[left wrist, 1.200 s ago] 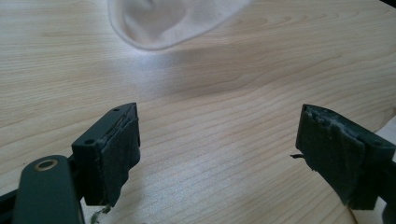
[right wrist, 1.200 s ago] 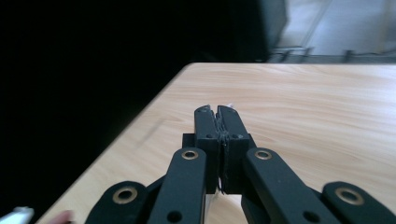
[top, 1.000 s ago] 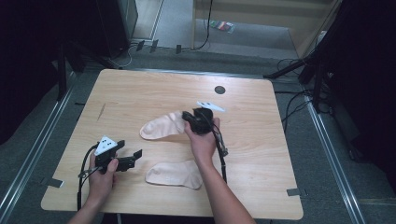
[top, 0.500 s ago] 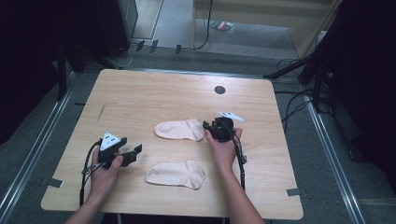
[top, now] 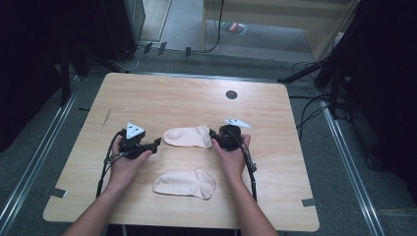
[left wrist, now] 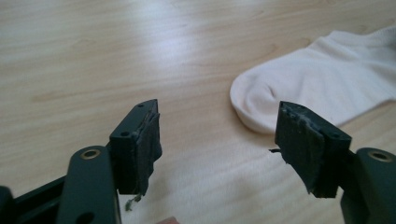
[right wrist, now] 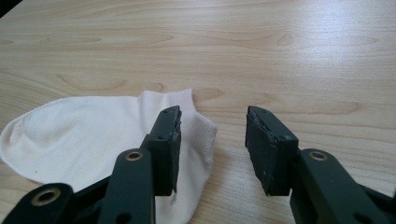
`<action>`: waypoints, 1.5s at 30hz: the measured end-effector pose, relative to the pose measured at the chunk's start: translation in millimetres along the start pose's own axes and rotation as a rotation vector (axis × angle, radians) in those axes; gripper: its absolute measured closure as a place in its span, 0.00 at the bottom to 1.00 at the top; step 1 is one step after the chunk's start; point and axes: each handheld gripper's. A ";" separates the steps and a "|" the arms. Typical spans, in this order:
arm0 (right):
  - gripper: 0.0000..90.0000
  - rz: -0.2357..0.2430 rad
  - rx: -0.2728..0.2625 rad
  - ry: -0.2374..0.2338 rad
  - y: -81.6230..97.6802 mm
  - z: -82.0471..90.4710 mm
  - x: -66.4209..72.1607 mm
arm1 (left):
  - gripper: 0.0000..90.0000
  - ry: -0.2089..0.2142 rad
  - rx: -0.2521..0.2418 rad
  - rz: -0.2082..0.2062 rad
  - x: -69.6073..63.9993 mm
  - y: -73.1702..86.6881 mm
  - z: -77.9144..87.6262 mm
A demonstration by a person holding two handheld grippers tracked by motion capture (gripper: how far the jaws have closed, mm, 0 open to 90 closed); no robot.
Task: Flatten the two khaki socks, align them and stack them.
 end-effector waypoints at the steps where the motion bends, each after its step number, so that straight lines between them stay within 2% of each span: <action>1: 0.62 0.000 0.001 0.001 0.1 -0.4 -0.6 | 0.38 0.002 0.008 0.002 0.5 -2.3 -2.0; 2: 0.63 0.004 0.000 0.009 0.5 -1.3 -1.2 | 0.44 0.008 0.013 0.011 1.0 -4.9 -5.3; 4: 0.63 0.016 -0.005 0.020 1.2 -2.9 -2.0 | 0.47 0.028 0.018 0.036 3.0 -9.5 -13.1; 7: 0.63 0.014 -0.008 0.026 1.1 -3.9 -2.9 | 0.49 0.038 0.016 0.041 3.0 -11.1 -17.6; 10: 0.63 0.011 -0.008 0.021 0.4 -3.3 -3.8 | 0.58 0.053 0.012 0.054 2.3 -12.1 -22.4; 14: 0.63 0.013 -0.005 0.021 0.8 -4.0 -4.2 | 0.63 0.064 0.032 0.073 1.1 -10.3 -28.3; 17: 0.63 0.013 0.001 0.025 1.7 -4.6 -4.0 | 0.63 0.091 0.041 0.075 -0.6 -9.0 -31.6; 21: 0.65 0.019 0.007 0.028 3.2 -5.7 -3.1 | 0.63 0.110 0.057 0.050 -4.9 -8.4 -34.9; 24: 0.70 0.034 0.015 0.026 4.4 -6.7 -1.9 | 0.66 0.115 0.070 0.022 -9.2 -8.3 -36.6; 26: 0.84 0.054 0.036 0.018 6.3 -7.2 0.1 | 0.79 0.111 0.073 0.014 -11.5 -8.7 -36.8; 27: 0.84 0.054 0.036 0.018 6.3 -7.2 0.1 | 0.86 0.111 0.073 0.014 -11.5 -8.7 -36.8; 28: 0.90 0.059 0.042 0.016 7.0 -6.8 0.7 | 0.86 0.102 0.077 0.009 -11.7 -8.8 -36.5; 29: 0.96 0.061 0.043 0.016 7.6 -5.9 1.0 | 0.94 0.105 0.081 0.005 -10.9 -8.9 -35.5; 30: 0.98 0.044 0.047 0.001 7.5 -3.4 -0.2 | 0.98 0.131 0.074 0.017 -7.8 -8.7 -33.4; 33: 0.98 0.033 0.047 -0.010 6.7 -0.7 -1.5 | 1.00 0.155 0.065 0.022 -3.3 -8.5 -29.0; 34: 0.99 0.034 0.042 -0.014 5.7 3.6 -3.1 | 1.00 0.169 0.045 0.031 0.1 -8.4 -23.8; 37: 0.99 0.039 0.040 -0.024 4.7 8.4 -3.6 | 1.00 0.168 0.023 0.033 3.2 -8.5 -17.8; 38: 1.00 0.041 0.030 -0.015 4.1 14.4 -3.2 | 1.00 0.173 0.006 0.017 4.7 -8.9 -10.8; 42: 1.00 0.048 0.014 -0.006 3.4 24.8 -2.5 | 1.00 0.165 -0.005 -0.008 4.6 -8.6 -1.1; 45: 1.00 0.042 0.006 -0.020 4.2 37.1 -2.3 | 1.00 0.172 -0.033 -0.001 7.4 -4.8 10.6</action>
Point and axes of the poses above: each handheld gripper's, and its own axes: z roughly backward along the jaws, y roughly out of its underside, x roughly to its left, and after that the axes turned 14 degrees about -z, right-handed
